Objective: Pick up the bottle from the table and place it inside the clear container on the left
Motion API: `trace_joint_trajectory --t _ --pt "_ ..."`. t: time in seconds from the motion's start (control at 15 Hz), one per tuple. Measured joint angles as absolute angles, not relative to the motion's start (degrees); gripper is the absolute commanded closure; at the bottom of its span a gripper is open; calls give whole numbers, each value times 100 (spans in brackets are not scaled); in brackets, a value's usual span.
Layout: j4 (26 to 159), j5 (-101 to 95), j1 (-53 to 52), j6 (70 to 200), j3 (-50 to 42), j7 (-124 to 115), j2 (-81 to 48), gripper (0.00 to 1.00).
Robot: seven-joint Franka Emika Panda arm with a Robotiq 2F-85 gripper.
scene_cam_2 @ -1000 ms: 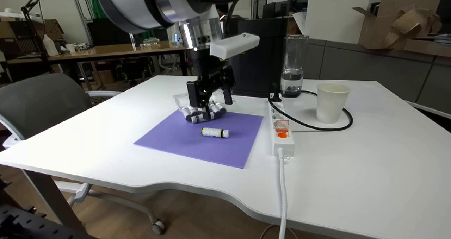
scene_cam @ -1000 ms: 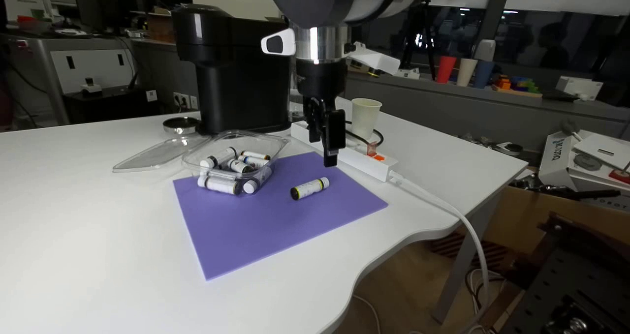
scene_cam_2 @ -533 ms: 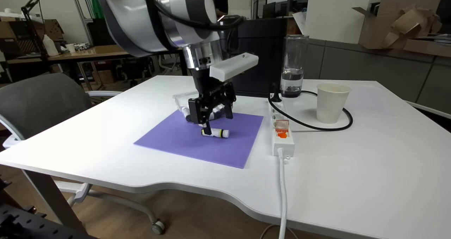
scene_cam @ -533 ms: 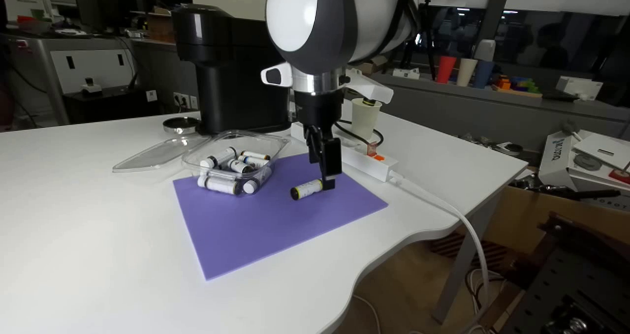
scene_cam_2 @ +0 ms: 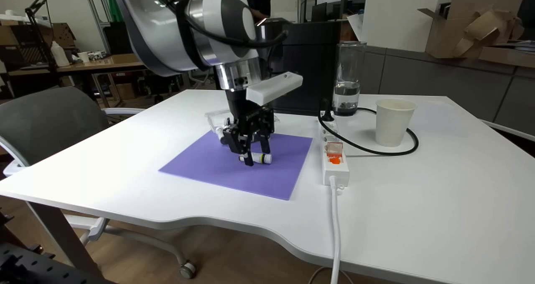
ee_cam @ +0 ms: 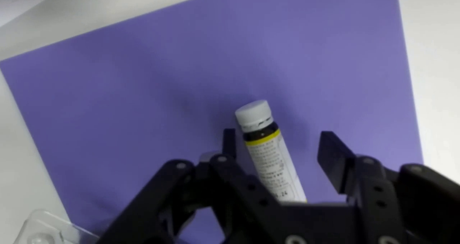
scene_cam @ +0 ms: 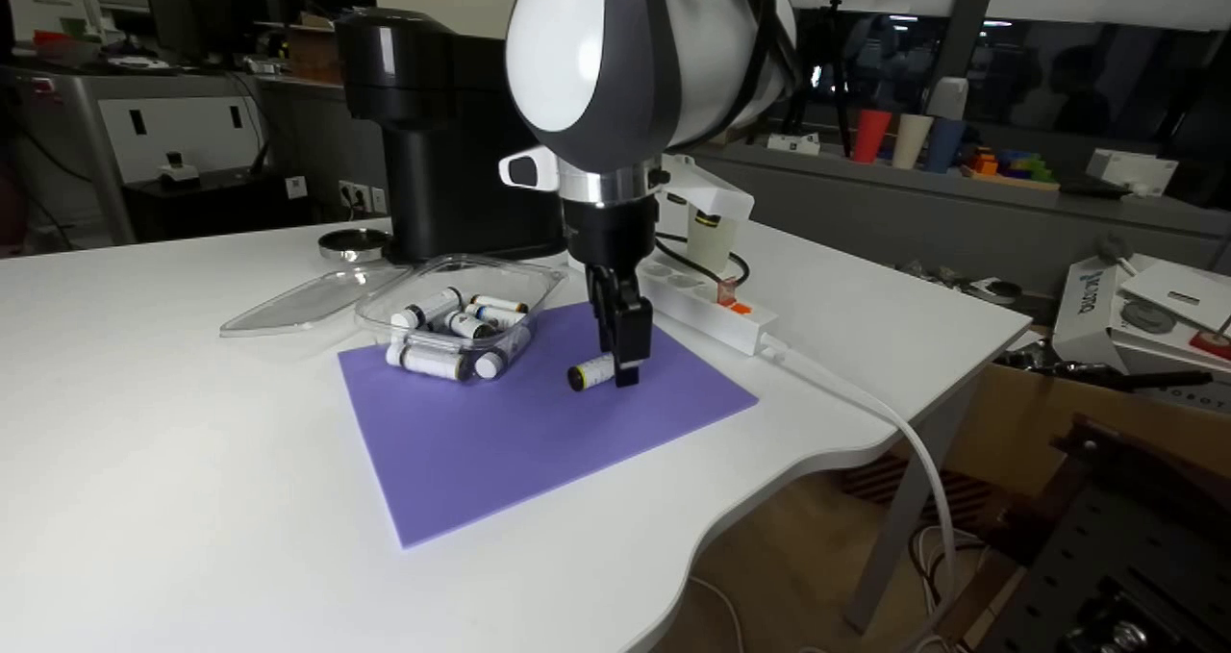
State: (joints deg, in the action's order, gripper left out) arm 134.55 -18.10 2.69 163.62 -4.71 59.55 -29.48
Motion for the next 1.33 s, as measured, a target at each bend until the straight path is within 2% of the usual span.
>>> trace_joint_trajectory --t 0.27,0.73,1.33 --pt "13418 -1805 293 16362 -401 5950 -2996 95" --pt "13401 -1645 580 16322 -180 5928 -2844 93" --pt "13451 -1587 497 15621 -205 5181 -1598 93"
